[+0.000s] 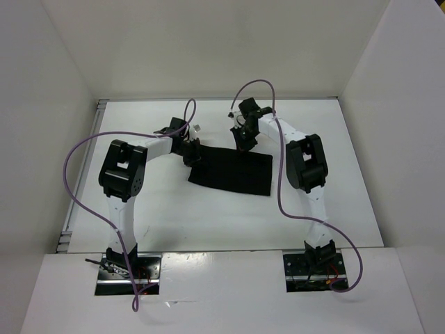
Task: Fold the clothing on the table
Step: Fold the skirt
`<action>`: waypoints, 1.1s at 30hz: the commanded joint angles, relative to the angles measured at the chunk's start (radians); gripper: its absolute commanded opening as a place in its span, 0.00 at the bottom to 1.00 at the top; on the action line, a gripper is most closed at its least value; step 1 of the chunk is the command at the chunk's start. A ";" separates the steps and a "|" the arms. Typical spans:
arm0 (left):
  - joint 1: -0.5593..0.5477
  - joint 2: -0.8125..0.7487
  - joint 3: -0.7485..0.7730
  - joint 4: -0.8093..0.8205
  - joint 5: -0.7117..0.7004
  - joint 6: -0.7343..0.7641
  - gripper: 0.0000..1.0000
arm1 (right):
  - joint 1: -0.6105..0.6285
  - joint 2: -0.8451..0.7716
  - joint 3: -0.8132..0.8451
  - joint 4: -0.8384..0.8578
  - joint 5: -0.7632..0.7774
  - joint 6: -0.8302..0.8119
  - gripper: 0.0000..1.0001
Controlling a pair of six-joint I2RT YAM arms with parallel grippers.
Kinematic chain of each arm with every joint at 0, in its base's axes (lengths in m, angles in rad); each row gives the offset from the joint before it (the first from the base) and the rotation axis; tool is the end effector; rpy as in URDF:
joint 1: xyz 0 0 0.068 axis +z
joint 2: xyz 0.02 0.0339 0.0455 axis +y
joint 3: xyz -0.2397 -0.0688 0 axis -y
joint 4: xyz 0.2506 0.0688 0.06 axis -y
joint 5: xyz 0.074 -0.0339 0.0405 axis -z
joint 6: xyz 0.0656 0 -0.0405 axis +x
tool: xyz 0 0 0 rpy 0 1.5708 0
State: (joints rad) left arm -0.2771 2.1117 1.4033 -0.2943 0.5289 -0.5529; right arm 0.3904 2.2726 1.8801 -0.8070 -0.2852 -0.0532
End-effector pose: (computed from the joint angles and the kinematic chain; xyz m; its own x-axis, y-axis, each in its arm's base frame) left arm 0.4171 -0.1530 0.0914 -0.9511 -0.2009 -0.2345 -0.0026 0.7646 -0.6445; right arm 0.4359 0.1993 0.1285 -0.8361 -0.3992 -0.3762 -0.5048 0.8285 0.2425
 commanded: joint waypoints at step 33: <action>0.026 -0.119 0.080 -0.028 0.065 -0.001 0.18 | -0.142 -0.552 -0.667 0.106 0.207 0.501 0.64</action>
State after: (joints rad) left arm -0.2535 2.0148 1.4517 -0.3206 0.5518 -0.5537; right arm 0.2481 1.7458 1.2255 -0.7567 -0.0166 0.3950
